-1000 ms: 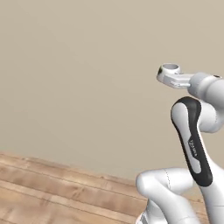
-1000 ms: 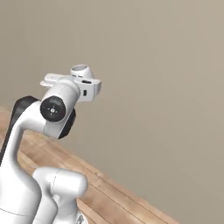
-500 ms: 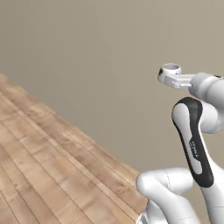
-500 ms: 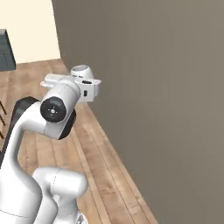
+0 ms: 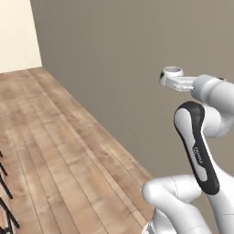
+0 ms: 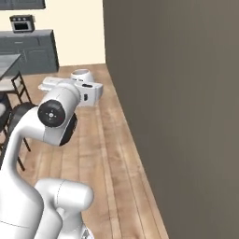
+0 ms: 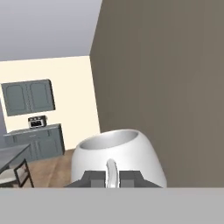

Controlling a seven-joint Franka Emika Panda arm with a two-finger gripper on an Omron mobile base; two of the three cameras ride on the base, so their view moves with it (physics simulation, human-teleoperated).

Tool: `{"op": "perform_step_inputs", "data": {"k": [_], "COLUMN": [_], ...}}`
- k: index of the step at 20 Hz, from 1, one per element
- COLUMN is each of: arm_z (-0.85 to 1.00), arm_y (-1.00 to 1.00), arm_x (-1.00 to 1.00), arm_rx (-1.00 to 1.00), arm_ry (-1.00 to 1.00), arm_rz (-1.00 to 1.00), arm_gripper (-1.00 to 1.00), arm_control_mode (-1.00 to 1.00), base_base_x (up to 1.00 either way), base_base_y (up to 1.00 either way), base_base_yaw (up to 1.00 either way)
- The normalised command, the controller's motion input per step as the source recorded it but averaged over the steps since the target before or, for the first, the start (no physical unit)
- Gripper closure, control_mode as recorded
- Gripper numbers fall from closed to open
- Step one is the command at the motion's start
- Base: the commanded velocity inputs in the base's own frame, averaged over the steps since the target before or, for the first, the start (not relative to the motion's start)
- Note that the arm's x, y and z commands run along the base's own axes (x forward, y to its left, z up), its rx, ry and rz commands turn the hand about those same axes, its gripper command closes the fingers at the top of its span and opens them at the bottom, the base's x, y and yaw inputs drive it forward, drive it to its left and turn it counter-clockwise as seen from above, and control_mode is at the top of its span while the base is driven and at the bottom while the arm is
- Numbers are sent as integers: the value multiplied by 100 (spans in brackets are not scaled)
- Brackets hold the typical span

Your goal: Open the cabinet directly in front. Then move the beer and the mug to the dining counter with the candle on it.

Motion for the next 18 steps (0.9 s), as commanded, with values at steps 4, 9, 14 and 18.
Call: {"op": "perform_step_inputs", "data": {"k": [4,9,14,18], "arm_z": [0,0,0,0], "arm_y": [0,0,0,0], "arm_x": [0,0,0,0], "arm_rx": [0,0,0,0], "arm_ry": [0,0,0,0], "arm_rz": [0,0,0,0], "arm_gripper": [100,100,100,100], "arm_control_mode": [100,100,100,100], "base_base_x": [100,100,100,100], "base_base_y": [0,0,0,0], "base_base_yaw": [27,31,37,41]}}
